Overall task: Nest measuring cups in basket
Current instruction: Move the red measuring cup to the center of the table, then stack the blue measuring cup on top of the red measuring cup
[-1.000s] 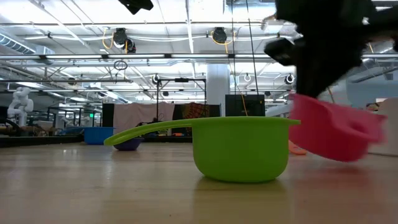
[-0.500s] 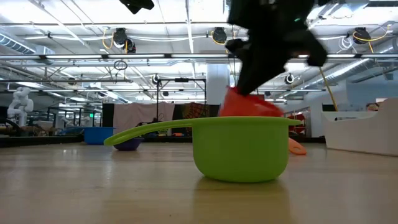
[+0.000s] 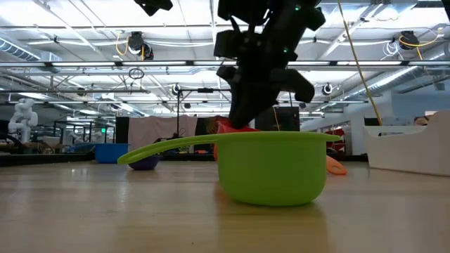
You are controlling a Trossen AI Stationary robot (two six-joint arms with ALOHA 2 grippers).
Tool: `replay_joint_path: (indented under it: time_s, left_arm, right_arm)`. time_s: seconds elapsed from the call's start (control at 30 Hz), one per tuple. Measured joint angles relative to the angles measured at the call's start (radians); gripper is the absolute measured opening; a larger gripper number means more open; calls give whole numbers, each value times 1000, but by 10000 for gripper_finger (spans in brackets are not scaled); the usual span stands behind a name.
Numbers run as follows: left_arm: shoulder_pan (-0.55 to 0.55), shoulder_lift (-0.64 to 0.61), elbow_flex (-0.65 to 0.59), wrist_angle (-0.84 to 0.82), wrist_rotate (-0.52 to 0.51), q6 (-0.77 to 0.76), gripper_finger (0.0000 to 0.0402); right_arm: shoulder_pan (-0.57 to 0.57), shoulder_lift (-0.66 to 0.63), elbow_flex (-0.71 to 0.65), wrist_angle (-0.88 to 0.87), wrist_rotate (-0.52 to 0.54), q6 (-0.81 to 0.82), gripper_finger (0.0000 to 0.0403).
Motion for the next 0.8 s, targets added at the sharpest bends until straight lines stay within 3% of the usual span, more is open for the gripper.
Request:
replay_joint_path:
  time_s: [0.4, 0.8]
  left_arm:
    - [-5, 0, 0, 1, 0, 0, 10]
    - [-6, 0, 0, -7, 1, -25, 10]
  right_arm:
    - [-95, 0, 0, 23, 3, -38, 8]
    - [-71, -1, -1, 29, 22, 5, 151]
